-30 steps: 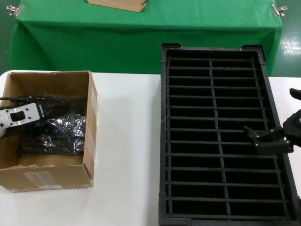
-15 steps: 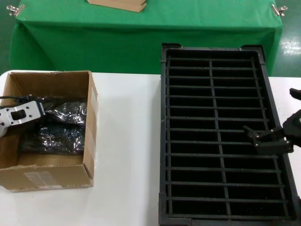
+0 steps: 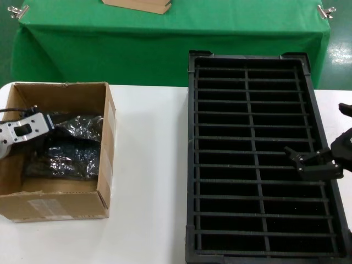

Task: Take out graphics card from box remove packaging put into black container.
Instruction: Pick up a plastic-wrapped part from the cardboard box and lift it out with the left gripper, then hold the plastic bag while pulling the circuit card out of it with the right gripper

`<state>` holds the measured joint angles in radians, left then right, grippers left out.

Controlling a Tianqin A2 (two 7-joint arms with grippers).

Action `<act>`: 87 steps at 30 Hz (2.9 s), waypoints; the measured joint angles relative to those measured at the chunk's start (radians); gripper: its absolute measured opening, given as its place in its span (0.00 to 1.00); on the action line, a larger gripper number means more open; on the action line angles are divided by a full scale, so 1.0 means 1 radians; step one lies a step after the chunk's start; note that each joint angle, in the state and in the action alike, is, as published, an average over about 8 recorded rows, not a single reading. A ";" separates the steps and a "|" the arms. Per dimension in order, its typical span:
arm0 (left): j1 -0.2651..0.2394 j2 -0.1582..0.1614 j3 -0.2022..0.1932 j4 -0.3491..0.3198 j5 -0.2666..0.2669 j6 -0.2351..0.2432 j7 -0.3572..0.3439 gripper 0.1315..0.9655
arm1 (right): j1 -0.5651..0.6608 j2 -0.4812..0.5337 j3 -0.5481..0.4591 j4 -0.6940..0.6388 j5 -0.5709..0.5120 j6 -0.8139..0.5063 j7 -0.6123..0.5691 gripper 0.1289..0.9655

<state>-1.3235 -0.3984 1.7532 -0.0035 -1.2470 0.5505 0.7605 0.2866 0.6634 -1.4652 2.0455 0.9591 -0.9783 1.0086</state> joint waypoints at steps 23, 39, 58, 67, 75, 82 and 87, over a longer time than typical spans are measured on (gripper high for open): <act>-0.033 0.004 -0.096 -0.005 -0.096 0.042 -0.004 0.01 | 0.000 0.000 0.000 0.000 0.000 0.000 0.000 1.00; -0.015 -0.067 -0.125 -0.069 -0.127 0.119 -0.030 0.01 | 0.000 0.000 0.000 0.000 0.000 0.000 0.000 1.00; 0.247 -0.205 -0.172 -0.658 -0.210 0.322 -0.312 0.01 | 0.000 0.000 0.000 0.000 0.000 0.000 0.000 1.00; 0.262 -0.240 -0.199 -0.727 -0.259 0.380 -0.308 0.01 | 0.000 0.000 0.000 0.000 0.000 0.000 0.000 1.00; 0.194 -0.237 -0.226 -0.628 -0.315 0.451 -0.226 0.01 | 0.000 0.000 0.000 0.000 0.000 0.000 0.000 1.00; 0.089 -0.216 -0.245 -0.469 -0.351 0.524 -0.135 0.01 | 0.017 -0.002 -0.007 -0.002 -0.002 0.001 -0.003 1.00; 0.036 -0.201 -0.250 -0.389 -0.360 0.559 -0.091 0.01 | 0.103 -0.034 -0.061 -0.027 0.010 0.012 -0.034 1.00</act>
<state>-1.2870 -0.5997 1.5031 -0.3924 -1.6075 1.1090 0.6698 0.3900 0.6291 -1.5258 2.0184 0.9692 -0.9664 0.9746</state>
